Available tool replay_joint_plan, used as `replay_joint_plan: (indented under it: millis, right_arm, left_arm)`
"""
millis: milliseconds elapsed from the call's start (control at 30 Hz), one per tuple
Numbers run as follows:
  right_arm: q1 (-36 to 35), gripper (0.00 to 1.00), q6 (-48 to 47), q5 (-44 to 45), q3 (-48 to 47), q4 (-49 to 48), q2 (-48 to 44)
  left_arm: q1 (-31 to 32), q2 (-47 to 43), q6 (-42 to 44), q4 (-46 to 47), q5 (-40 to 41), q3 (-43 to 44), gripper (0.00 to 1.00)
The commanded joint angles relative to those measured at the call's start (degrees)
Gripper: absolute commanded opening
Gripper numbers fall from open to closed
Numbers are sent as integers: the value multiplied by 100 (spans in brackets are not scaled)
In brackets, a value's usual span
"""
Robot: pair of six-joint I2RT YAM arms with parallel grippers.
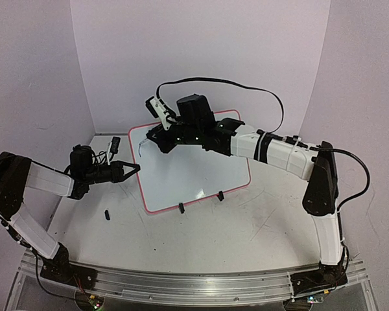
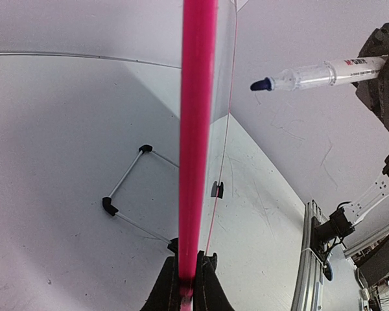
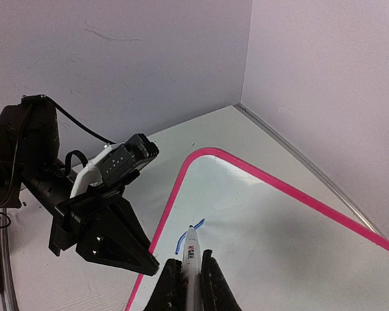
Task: Write a sentence on the whiteboard
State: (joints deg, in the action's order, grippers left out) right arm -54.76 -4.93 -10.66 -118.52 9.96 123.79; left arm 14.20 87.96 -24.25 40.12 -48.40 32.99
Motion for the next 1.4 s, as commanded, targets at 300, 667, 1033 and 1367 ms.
replay_joint_plan:
  millis: [300,667,1033,1367]
  right_arm:
    - [22,0,104,-230,-172,-87,105]
    - [26,0,80,-74,-278,59,229]
    - [24,0,-1,386,-169,85,137]
    - [57,0,-61,693,236,15,-200]
  left_arm:
    - [-6,113,-60,4,40,229,0]
    - [-6,107,-64,-3,30,234,0]
    - [-9,81,-53,-4,49,216,0]
    - [-12,97,-36,-13,44,208,0]
